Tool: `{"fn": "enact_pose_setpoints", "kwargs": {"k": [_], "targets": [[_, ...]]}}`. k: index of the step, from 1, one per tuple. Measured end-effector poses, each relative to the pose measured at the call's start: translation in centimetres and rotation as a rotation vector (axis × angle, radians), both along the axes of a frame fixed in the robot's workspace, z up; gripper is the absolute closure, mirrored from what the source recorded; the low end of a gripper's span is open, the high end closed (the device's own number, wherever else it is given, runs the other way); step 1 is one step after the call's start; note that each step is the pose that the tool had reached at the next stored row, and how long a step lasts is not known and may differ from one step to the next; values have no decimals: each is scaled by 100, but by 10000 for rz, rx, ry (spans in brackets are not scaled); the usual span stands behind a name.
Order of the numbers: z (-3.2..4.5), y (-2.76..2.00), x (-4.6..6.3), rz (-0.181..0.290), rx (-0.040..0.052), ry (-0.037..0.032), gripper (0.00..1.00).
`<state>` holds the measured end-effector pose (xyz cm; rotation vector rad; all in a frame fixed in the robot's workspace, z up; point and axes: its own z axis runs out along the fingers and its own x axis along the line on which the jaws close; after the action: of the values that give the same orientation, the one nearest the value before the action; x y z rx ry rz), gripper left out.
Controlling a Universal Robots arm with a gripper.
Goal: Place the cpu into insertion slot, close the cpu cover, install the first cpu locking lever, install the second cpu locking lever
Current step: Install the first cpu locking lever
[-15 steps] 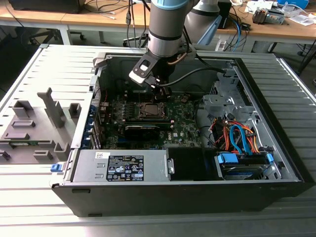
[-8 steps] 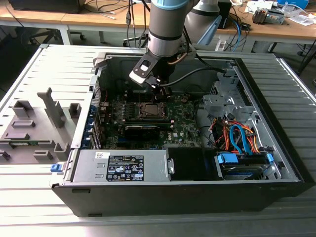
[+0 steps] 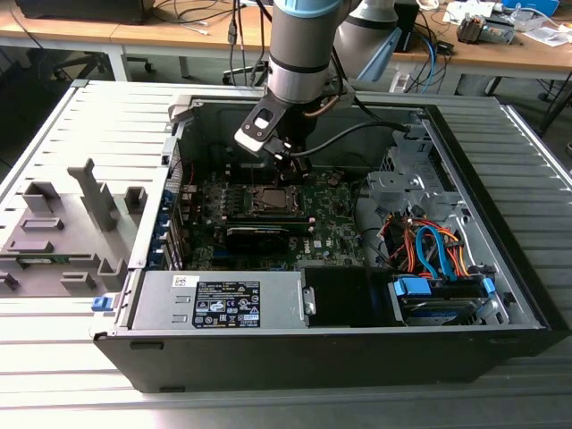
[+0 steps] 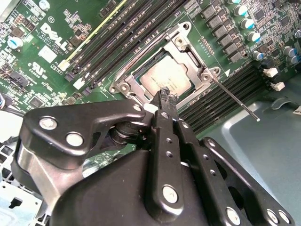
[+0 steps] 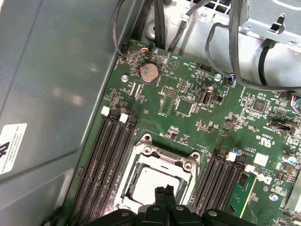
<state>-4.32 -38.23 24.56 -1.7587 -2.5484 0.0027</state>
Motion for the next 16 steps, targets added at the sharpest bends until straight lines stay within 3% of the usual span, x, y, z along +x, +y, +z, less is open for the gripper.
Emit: {"fn": "enact_pose_setpoints", "kwargs": {"k": [16], "targets": [[0, 0, 0, 196, 0, 0, 89]]}}
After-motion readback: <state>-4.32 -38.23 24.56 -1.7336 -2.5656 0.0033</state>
